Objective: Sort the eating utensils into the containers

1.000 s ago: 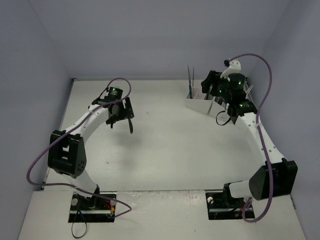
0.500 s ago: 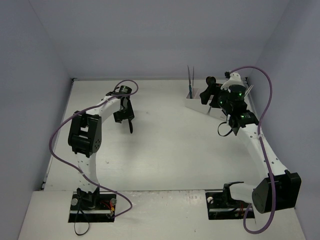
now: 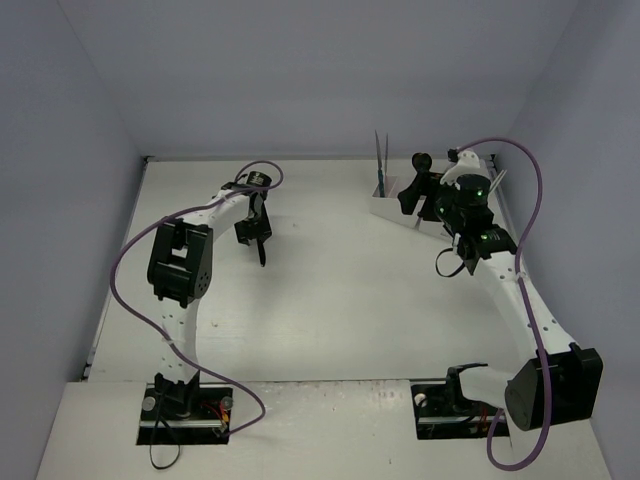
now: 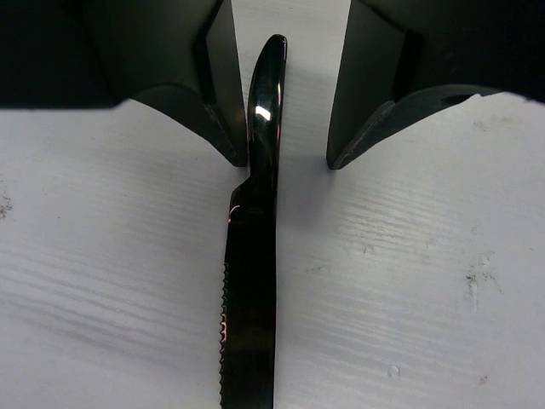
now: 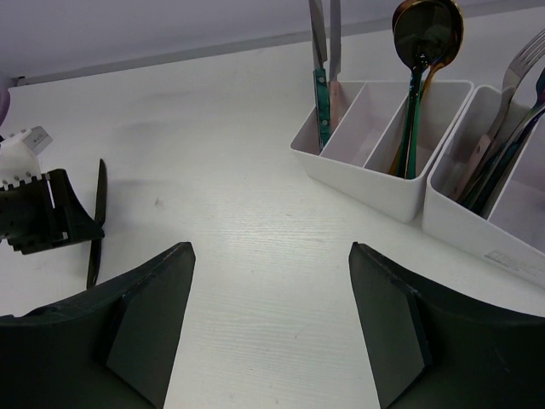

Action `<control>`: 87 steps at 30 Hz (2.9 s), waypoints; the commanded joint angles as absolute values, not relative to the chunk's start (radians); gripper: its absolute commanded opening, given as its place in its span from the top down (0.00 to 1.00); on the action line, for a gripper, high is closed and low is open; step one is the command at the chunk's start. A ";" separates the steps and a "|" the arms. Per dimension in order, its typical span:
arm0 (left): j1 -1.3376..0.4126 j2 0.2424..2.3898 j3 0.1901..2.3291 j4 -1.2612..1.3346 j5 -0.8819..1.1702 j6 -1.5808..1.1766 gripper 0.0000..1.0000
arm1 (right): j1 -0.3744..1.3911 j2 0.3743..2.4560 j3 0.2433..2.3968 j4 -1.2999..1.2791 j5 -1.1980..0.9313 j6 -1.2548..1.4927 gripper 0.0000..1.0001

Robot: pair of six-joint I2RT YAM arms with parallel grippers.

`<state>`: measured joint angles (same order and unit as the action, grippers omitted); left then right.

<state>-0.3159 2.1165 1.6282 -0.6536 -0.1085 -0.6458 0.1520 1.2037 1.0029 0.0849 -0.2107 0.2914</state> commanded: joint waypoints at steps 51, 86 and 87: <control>-0.721 1.154 1.086 -0.017 0.113 -0.264 1.00 | 0.584 1.405 1.281 0.215 -0.440 0.440 0.35; -0.494 1.142 1.119 -0.300 -0.127 -0.291 0.03 | 0.311 1.631 1.538 0.201 -0.315 0.230 1.00; -0.448 1.120 1.114 -0.325 -0.117 -0.291 0.03 | 0.286 1.654 1.568 0.196 -0.306 0.196 1.00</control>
